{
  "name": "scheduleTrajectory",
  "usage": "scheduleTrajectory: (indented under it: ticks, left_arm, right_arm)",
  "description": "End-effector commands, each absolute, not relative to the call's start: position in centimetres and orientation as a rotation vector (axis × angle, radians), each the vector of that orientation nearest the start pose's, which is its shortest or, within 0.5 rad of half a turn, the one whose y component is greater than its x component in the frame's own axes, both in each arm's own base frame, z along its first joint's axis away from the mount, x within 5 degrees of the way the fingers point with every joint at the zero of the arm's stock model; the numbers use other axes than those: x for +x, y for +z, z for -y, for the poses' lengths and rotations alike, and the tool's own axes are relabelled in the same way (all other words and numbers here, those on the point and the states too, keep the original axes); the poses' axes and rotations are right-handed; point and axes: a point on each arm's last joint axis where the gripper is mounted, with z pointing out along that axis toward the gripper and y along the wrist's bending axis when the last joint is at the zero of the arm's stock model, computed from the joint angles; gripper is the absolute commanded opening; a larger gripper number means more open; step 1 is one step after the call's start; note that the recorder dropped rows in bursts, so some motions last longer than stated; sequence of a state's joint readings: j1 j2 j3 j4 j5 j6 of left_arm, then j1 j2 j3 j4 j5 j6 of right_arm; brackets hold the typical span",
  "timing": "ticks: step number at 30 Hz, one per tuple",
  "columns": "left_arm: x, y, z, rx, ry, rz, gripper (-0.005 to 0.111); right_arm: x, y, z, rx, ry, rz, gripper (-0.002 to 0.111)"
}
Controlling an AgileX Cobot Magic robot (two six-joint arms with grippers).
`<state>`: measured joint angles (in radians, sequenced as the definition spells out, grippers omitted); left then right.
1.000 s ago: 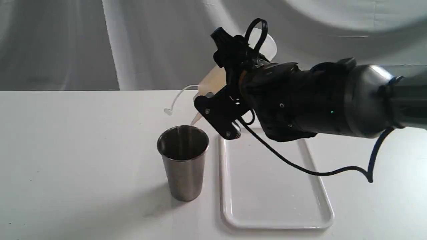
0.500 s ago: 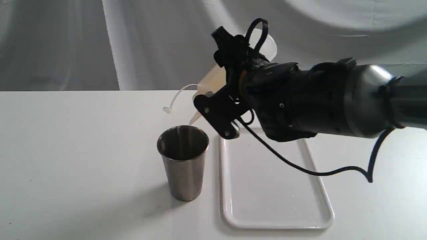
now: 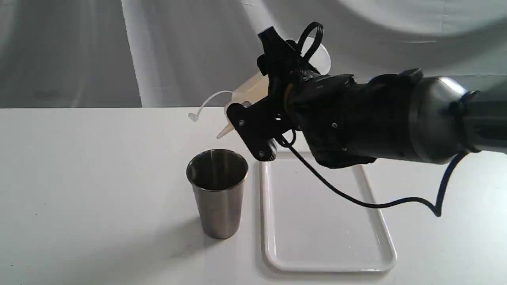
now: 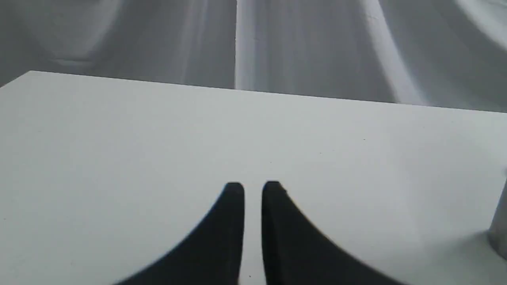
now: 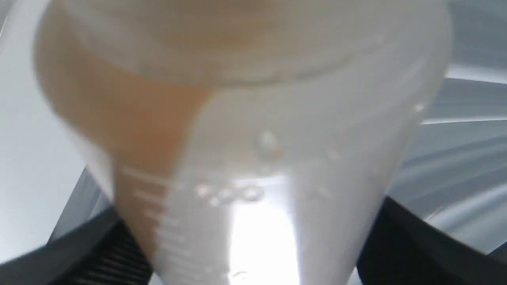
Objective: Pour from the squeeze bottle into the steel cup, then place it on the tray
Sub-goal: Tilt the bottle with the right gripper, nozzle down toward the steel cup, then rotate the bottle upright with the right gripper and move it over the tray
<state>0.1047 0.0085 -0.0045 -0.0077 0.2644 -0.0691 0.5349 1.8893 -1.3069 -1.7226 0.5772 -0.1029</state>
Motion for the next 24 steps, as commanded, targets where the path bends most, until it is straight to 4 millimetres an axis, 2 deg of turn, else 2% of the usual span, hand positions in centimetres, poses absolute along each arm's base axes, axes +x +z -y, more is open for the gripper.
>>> scheduleTrajectory:
  ticks: [1, 17, 20, 24]
  left_arm:
    - [5.55, 18.85, -0.53, -0.159, 0.010, -1.753, 0.008]
    - [5.55, 18.85, -0.53, -0.159, 0.010, -1.753, 0.008]
    - [5.55, 18.85, -0.53, -0.159, 0.010, -1.753, 0.008]
    - [5.55, 18.85, -0.53, -0.159, 0.010, -1.753, 0.008]
  right_arm:
    - [39.16, 25.90, -17.63, -1.809, -1.393, -1.163, 0.000]
    - [39.16, 25.90, -17.63, -1.797, -1.384, -1.174, 0.000]
    - [39.16, 25.93, -17.55, -1.738, -1.357, -1.228, 0.000]
    - [39.12, 25.89, -17.19, -1.576, -1.278, -1.386, 0.000]
